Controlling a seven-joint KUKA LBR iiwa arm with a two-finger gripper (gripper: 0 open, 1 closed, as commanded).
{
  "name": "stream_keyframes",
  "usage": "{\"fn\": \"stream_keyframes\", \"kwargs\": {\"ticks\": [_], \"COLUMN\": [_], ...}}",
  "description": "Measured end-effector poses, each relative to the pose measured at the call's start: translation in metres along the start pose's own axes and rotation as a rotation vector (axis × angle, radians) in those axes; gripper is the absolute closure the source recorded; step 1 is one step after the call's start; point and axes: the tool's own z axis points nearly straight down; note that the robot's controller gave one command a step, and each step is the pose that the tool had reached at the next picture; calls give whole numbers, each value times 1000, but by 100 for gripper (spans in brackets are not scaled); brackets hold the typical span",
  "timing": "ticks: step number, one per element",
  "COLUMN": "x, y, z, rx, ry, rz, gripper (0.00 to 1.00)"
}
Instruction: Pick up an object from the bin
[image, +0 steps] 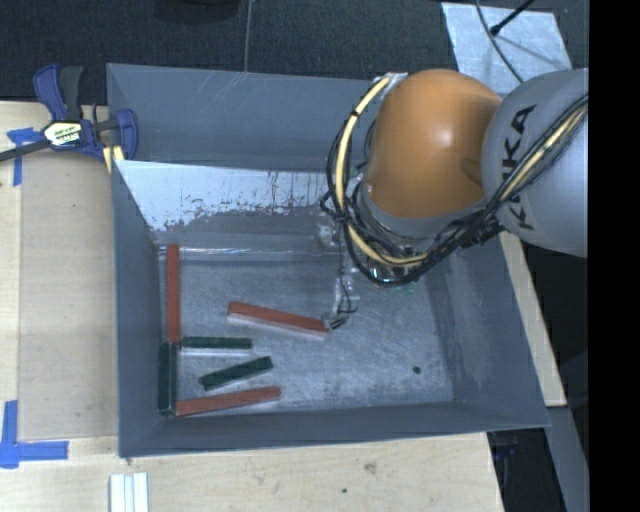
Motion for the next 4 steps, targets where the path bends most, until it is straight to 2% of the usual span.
{"fn": "stream_keyframes", "kwargs": {"ticks": [1,2,3,4], "x": [-43,-30,-33,-40], "y": [17,23,23,69], "z": [4,166,160,-34], "rx": [0,0,-1,-1], "ry": [-11,-1,-11,-18], "rz": [-241,-266,-265,-267], "gripper": [0,0,100,100]}}
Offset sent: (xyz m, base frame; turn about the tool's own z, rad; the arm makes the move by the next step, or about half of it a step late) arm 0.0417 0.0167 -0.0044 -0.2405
